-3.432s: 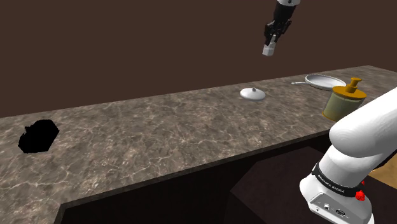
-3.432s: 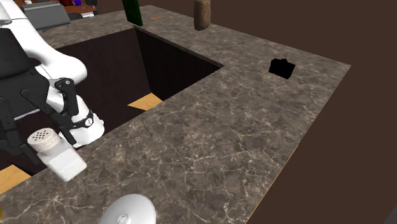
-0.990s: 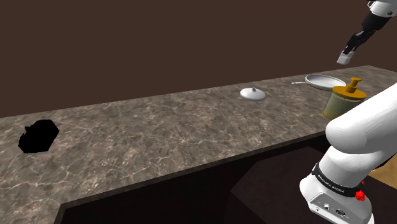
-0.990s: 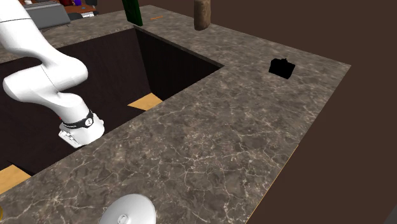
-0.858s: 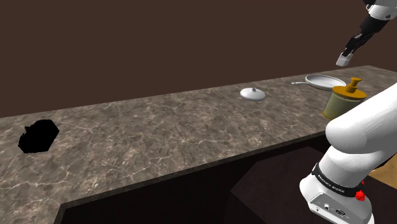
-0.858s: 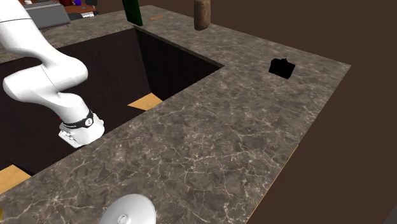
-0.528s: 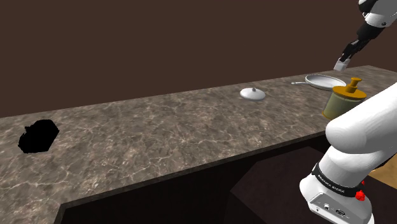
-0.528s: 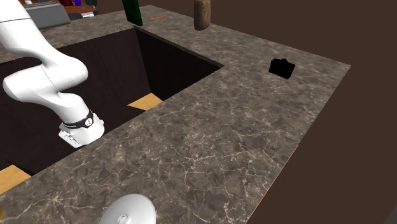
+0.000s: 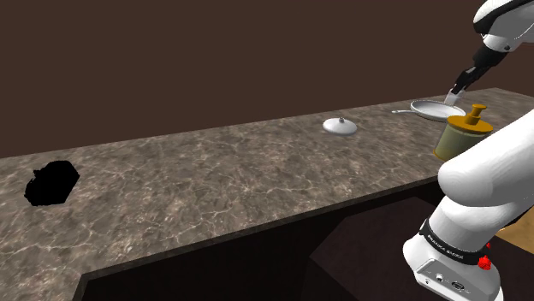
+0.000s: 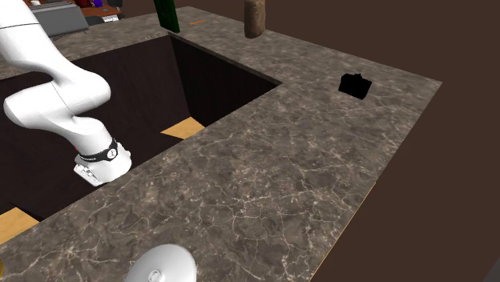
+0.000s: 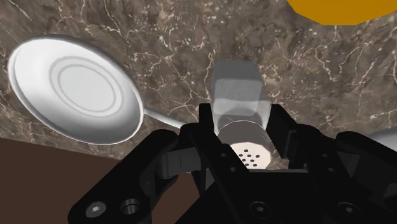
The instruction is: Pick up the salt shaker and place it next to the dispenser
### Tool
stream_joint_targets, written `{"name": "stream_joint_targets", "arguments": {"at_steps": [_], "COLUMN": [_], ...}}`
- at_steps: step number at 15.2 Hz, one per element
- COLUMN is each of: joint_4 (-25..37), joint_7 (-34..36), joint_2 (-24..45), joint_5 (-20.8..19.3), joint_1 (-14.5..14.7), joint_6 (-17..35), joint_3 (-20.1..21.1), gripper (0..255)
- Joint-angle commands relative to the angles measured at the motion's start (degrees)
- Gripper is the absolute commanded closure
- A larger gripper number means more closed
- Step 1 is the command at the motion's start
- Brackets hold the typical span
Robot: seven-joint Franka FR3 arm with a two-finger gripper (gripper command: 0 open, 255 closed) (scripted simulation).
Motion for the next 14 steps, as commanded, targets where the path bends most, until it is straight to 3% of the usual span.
{"name": "stream_joint_targets", "arguments": {"at_steps": [1, 14], "joint_4": [-1.2, -7.6], "joint_7": [-0.5, -5.3], "joint_2": [0.5, 5.2], "joint_5": [0.4, 5.3], "joint_1": [0.1, 2.1], "joint_6": [1.6, 11.5], "joint_3": [-0.4, -4.0], "gripper": [255, 255]}}
